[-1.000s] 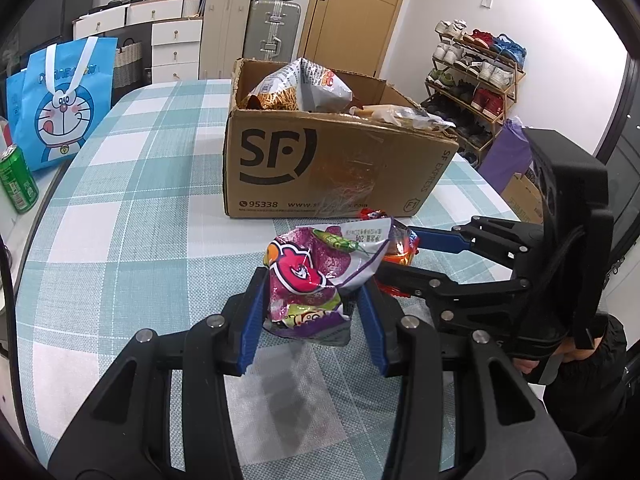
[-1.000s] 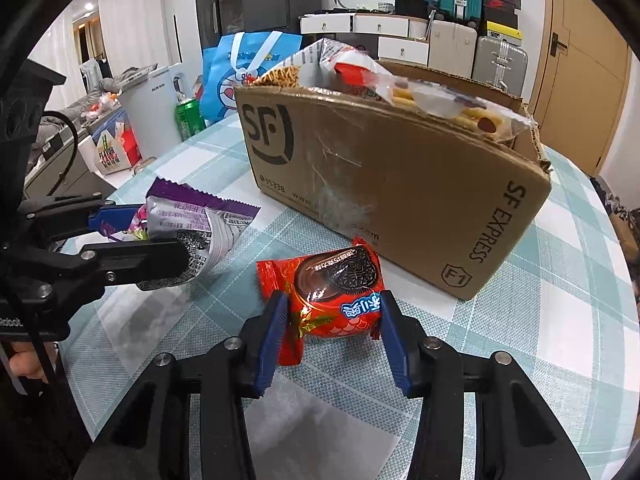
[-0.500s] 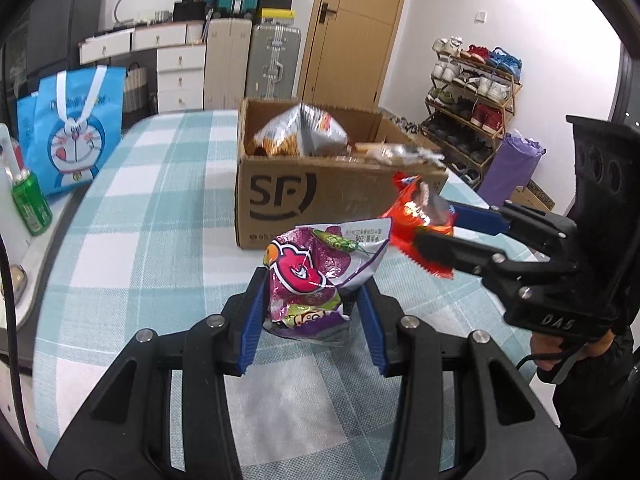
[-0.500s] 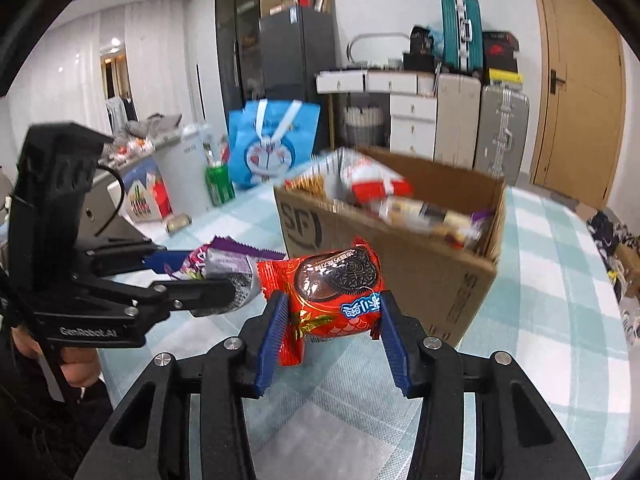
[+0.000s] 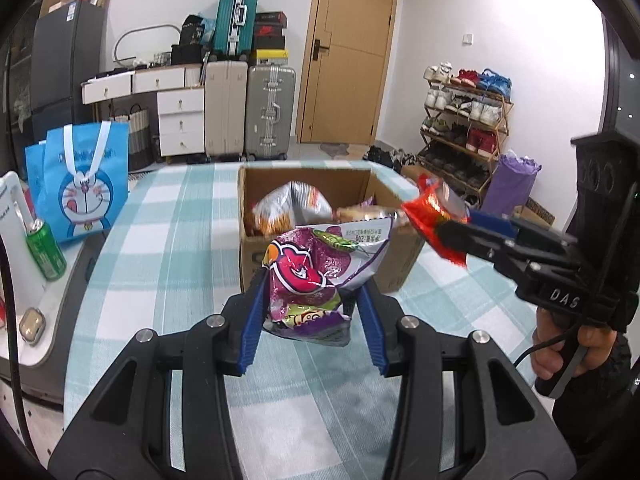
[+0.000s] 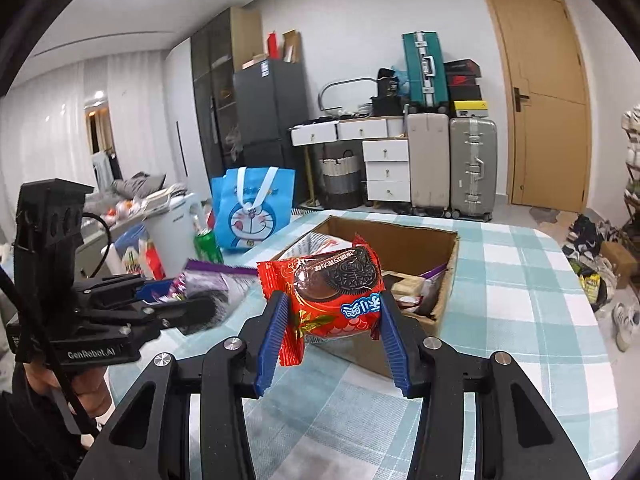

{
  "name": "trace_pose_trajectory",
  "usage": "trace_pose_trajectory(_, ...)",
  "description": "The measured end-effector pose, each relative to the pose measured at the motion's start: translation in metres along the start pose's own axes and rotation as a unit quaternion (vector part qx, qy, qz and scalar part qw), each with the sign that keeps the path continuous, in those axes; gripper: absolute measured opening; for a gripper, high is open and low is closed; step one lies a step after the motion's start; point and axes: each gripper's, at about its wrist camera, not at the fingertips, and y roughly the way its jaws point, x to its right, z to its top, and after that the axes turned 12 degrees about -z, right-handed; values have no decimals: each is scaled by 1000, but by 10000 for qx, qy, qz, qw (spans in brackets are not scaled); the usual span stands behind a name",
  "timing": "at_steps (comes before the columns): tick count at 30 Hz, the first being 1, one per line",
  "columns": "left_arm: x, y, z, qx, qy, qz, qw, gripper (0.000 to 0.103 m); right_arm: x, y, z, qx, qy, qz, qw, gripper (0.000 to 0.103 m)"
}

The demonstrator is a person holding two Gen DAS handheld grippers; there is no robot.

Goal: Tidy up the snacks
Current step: 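Lift and carry Oreo pack and pink candy bag over the box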

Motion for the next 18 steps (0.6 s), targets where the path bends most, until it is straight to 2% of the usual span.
trace_pose_trajectory(7,0,3,31,149,100,75,9998,40,16,12,12,-35,304,-97,9995,46)
trace_pose_trajectory(18,-1,42,85,164,226,118,9995,41,37,48,34,-293,711,-263,9967,46)
